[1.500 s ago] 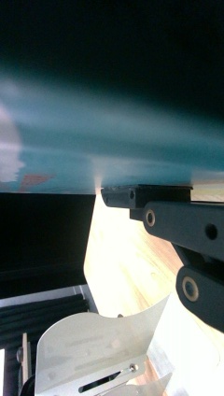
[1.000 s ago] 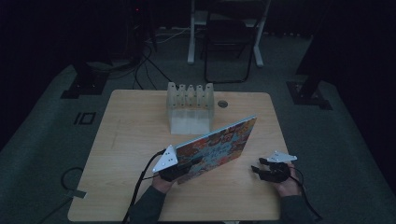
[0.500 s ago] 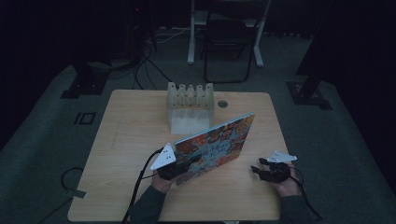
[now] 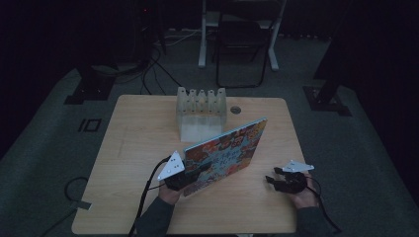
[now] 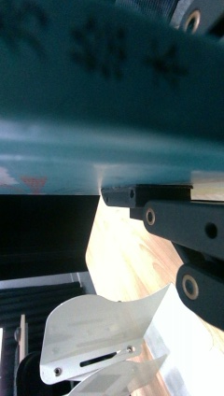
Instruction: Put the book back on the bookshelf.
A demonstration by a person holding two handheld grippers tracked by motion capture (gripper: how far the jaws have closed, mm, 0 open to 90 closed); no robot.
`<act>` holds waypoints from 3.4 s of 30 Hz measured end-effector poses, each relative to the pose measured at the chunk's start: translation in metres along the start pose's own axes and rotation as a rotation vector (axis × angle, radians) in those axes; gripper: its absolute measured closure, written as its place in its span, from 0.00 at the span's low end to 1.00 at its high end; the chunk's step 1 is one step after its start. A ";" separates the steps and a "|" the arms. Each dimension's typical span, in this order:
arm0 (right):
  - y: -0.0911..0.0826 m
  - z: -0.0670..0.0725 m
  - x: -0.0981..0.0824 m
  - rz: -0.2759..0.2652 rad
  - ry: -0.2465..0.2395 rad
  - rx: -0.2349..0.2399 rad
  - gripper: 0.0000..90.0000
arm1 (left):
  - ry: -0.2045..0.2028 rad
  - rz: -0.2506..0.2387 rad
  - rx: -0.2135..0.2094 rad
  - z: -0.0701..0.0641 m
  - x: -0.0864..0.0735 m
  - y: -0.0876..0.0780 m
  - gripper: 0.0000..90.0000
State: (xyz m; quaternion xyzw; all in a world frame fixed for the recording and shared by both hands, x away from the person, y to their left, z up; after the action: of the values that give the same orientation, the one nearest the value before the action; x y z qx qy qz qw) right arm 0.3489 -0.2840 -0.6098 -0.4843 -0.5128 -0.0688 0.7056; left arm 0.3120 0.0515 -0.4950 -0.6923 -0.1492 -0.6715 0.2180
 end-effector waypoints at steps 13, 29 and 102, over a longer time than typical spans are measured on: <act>0.000 0.001 0.000 0.006 -0.003 0.011 0.42 | 0.009 0.009 0.035 0.006 0.003 -0.008 0.91; 0.001 0.002 0.000 0.007 -0.008 0.021 0.39 | 0.000 0.002 0.066 0.009 0.006 -0.022 0.91; 0.001 0.002 0.000 0.007 -0.011 0.033 0.37 | -0.027 -0.050 0.295 0.043 0.022 -0.079 0.90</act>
State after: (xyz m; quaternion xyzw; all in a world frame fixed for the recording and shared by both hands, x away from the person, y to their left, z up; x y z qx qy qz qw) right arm 0.3479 -0.2821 -0.6105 -0.4748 -0.5161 -0.0554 0.7108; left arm 0.3108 0.1388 -0.4652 -0.6578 -0.2663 -0.6382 0.2985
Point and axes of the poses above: each handheld gripper's, and its own axes: y roughly forward along the jaws, x roughly out of its top, z roughly to its left, the point moved 6 cm from there along y, roughly forward along the jaws, and after that the axes turned 2 degrees about -z, right-handed, at the moved point
